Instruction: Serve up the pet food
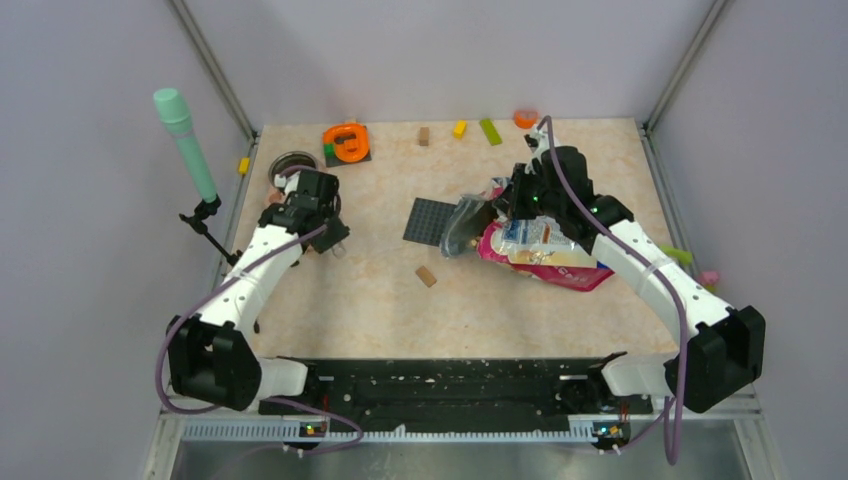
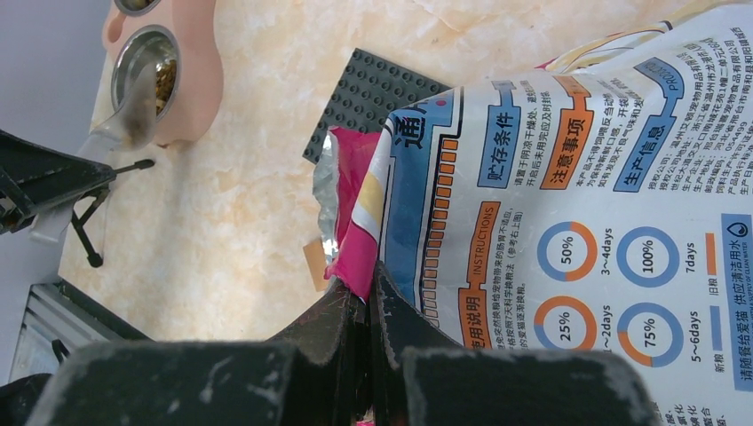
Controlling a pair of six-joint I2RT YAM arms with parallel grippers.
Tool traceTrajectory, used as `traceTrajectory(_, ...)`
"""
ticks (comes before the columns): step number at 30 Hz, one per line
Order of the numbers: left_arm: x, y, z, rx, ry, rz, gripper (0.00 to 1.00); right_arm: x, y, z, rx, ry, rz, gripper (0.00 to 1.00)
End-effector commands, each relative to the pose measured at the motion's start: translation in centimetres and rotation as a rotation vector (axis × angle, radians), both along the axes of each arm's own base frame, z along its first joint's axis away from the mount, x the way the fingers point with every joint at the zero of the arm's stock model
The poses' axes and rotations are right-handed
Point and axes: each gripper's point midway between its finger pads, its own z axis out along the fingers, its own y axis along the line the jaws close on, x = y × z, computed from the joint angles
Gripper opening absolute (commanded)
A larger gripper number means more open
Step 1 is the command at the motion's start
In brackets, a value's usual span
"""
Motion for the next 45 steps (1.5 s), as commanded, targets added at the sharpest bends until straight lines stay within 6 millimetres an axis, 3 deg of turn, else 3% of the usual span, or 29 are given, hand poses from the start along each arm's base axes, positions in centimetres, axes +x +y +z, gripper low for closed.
traceTrajectory(1,0.8,-0.4,1.5,-0.1,0.001,0.063,0.0,1.1,1.3,6.2,0.129,-0.165,0.03,0.0)
traceTrajectory(23,4.7,1.4,1.3,-0.403,-0.059,0.321,0.0,-0.2,0.7,5.9,0.134,-0.159,0.029,0.0)
traceTrajectory(28,4.6,0.9,1.2,-0.49,-0.053,0.328,0.0,-0.3,0.7,5.9,0.134,-0.161,0.03,0.0)
traceTrajectory(37,5.0,2.5,1.9,-0.662,-0.104,0.421,0.0,-0.4,0.7,5.9,0.134,-0.159,0.034,0.0)
traceTrajectory(45,5.1,1.5,3.1,-0.769,-0.124,0.402,0.0,-0.3,0.7,5.7,0.128,-0.155,0.031,0.0)
